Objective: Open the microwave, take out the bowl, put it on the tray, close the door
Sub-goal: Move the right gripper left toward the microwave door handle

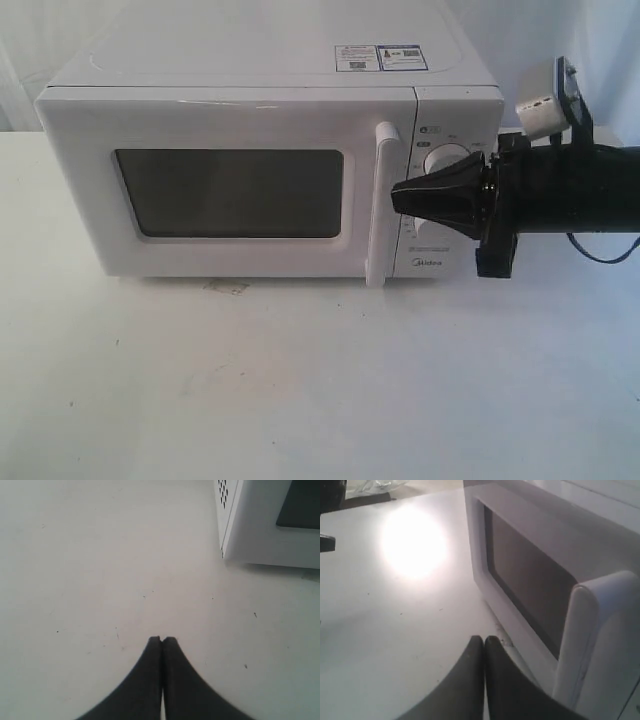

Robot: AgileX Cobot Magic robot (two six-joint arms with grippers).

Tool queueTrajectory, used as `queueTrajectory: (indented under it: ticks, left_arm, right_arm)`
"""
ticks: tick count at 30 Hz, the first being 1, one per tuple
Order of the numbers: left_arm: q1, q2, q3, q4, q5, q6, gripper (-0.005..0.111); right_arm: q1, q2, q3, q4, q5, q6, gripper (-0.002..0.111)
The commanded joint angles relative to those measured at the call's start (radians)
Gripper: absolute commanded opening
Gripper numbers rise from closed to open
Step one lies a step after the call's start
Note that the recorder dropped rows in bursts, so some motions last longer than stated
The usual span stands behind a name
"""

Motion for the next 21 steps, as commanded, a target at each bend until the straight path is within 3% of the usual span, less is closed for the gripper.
queueTrajectory:
  ticks: [1,7,13,21]
  left_arm:
    - [-0.002,-0.005,0.004,-0.005,0.002,0.003,0.000]
    - [-0.002,-0.005,0.004,-0.005,0.002,0.003,0.000]
    - [-0.002,-0.005,0.004,-0.005,0.002,0.003,0.000]
    - [-0.002,-0.005,0.004,-0.005,0.002,0.003,0.000]
  right_arm:
    - [-0.006,0.051,-0.023,0.082,0.014,-0.029,0.003]
    - [-0.006,0.061,-0.031,0.100,0.057,-0.029,0.024]
    - [-0.002,0.061,-0.031,0.081,-0.035,-0.029,0.068]
    - [0.024,0.061,-0.064,0.063,-0.046,-0.029,0.072]
